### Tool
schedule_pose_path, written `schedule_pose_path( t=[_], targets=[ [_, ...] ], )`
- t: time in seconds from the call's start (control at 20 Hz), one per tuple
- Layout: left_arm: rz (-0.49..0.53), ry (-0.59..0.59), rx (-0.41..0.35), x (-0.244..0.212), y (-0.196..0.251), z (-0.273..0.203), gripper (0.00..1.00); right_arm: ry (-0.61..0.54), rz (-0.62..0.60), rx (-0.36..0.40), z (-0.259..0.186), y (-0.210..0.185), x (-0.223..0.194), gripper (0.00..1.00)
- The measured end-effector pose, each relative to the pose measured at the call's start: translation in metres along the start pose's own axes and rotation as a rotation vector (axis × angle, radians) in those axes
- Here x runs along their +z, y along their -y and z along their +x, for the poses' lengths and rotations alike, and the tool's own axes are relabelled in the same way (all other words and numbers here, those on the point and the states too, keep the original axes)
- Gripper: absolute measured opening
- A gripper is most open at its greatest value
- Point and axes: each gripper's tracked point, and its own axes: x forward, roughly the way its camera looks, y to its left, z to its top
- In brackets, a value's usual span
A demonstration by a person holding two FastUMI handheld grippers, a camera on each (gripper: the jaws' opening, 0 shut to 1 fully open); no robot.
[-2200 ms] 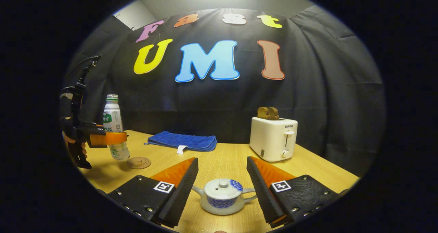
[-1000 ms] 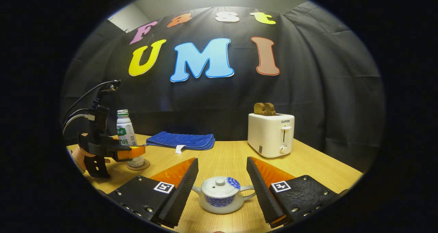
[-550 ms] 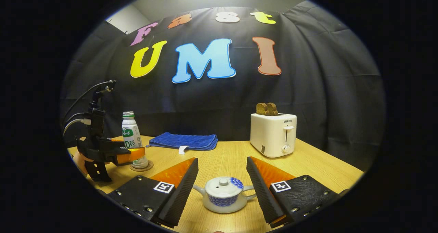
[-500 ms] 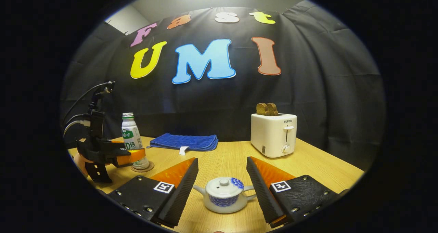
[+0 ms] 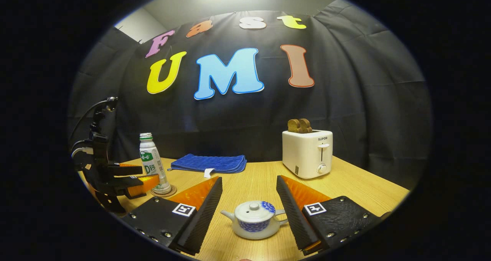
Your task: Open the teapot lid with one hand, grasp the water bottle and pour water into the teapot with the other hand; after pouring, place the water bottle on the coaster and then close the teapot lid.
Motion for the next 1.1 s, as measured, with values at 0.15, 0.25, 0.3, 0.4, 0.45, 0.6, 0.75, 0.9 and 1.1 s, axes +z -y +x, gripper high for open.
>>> schedule_pose_path(
  t=[0.15,0.25,0.3,0.4,0.45,0.6,0.75,0.9,1.1],
  targets=[
    [-0.008,0.035,0.045,0.002,-0.003,-0.021,1.0,0.014,-0.014,-0.024,-0.001,0.003,0.002,0.88],
    [-0.009,0.081,0.054,0.009,0.003,-0.04,1.0,0.028,-0.007,-0.034,-0.004,0.004,0.005,0.88],
    [-0.011,0.102,0.05,0.011,0.009,-0.049,1.0,0.036,0.0,-0.039,-0.006,0.004,0.007,0.88],
    [-0.012,0.129,0.041,0.013,0.021,-0.066,0.99,0.043,0.012,-0.048,-0.008,0.003,0.007,0.88],
    [-0.012,0.144,0.037,0.015,0.026,-0.074,0.97,0.041,0.016,-0.05,-0.01,0.003,0.005,0.88],
    [-0.012,0.159,0.009,0.014,0.044,-0.098,1.0,0.045,0.039,-0.043,-0.023,-0.005,0.003,0.88],
    [-0.023,0.16,-0.004,0.009,0.056,-0.113,1.0,0.066,0.006,-0.065,-0.038,-0.004,0.003,0.88],
    [-0.066,0.153,-0.029,0.003,0.07,-0.121,1.0,0.037,0.008,-0.041,-0.052,-0.019,-0.01,0.88],
    [-0.091,0.143,-0.029,-0.006,0.072,-0.124,1.0,0.005,-0.025,-0.014,-0.062,-0.035,-0.02,0.88]
  ],
)
